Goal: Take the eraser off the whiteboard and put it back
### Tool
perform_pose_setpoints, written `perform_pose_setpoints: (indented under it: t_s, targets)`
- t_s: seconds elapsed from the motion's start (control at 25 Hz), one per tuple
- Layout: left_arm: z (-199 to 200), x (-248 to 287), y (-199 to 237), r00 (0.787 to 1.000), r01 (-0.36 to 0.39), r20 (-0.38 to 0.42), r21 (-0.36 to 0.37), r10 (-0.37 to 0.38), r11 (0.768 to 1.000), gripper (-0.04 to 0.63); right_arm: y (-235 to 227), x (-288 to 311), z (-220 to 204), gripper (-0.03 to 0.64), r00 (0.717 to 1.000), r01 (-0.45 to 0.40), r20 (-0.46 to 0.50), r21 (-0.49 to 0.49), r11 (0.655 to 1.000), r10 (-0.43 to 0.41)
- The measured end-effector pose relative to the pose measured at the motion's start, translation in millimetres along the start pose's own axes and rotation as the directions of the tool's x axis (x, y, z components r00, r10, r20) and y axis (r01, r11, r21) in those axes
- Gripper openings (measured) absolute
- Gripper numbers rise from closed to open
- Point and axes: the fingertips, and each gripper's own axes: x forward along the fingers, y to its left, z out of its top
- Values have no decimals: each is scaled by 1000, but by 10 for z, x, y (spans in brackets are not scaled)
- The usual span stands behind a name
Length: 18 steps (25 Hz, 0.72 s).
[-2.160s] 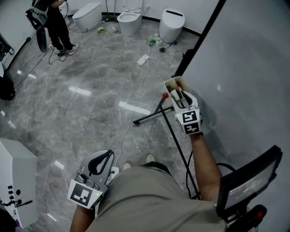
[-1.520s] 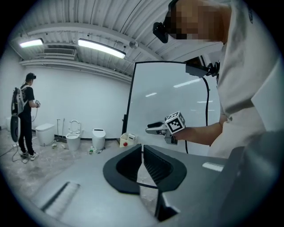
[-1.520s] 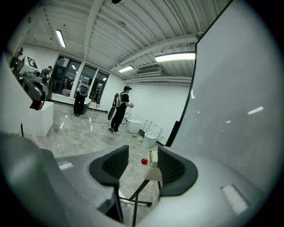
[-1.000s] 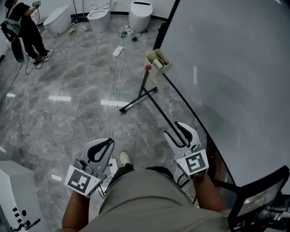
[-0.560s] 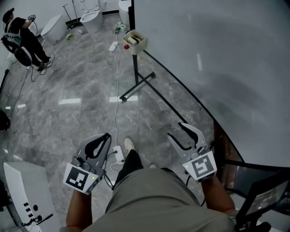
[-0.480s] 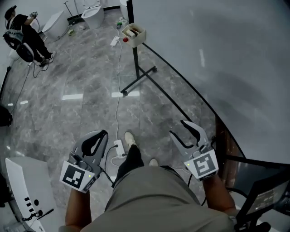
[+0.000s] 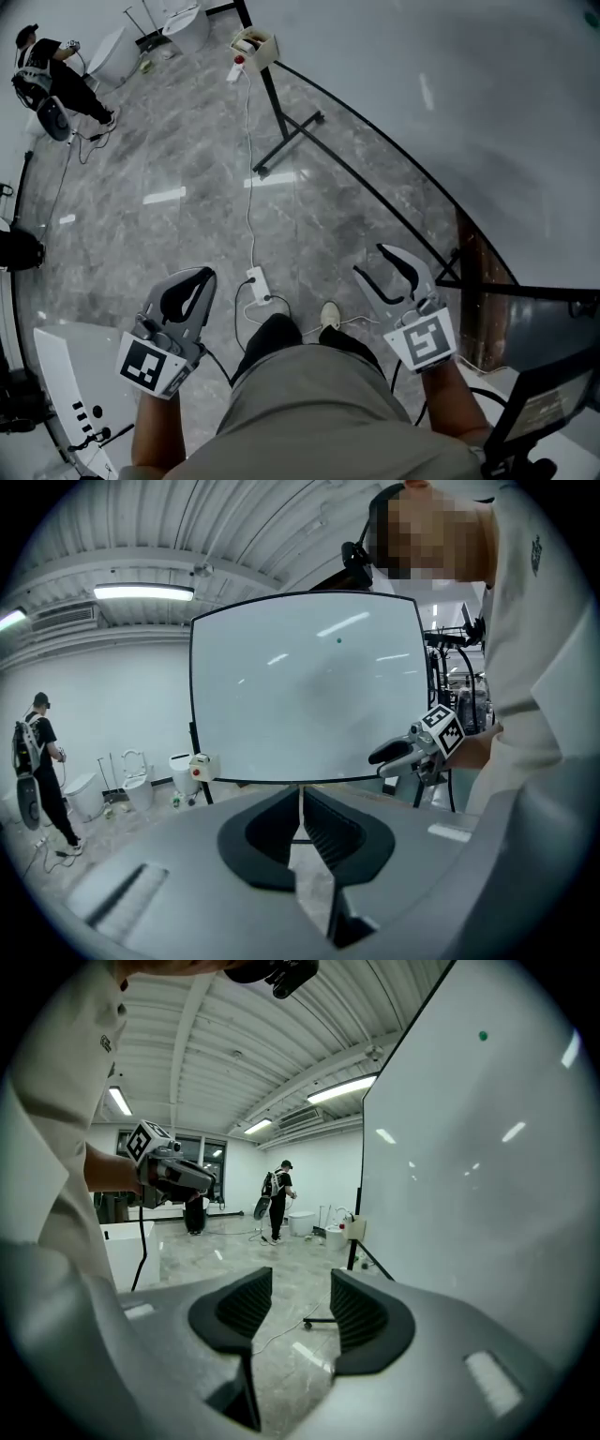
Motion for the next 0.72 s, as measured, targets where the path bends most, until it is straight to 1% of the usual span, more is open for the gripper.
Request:
perform_pose_setpoints:
  t_s: [0.2, 0.36, 0.48, 0.72]
  targets:
    - [34, -169, -227, 996, 64, 55, -3, -64, 998, 21, 240, -221, 18, 198, 1000, 27, -9, -31, 999, -27]
    - [-93, -453, -368, 991, 119, 69, -28, -117, 993, 21, 570, -266, 117, 196, 999, 37, 0, -40, 999, -37]
    - [-213, -765, -410, 985, 145, 101, -40, -140, 989, 21, 924, -296, 236, 196, 998, 58, 12, -54, 997, -57]
    - [-458, -1526, -431, 970, 196, 152, -46, -187, 979, 21, 1799, -277, 561, 196, 997, 76, 16, -106, 991, -75]
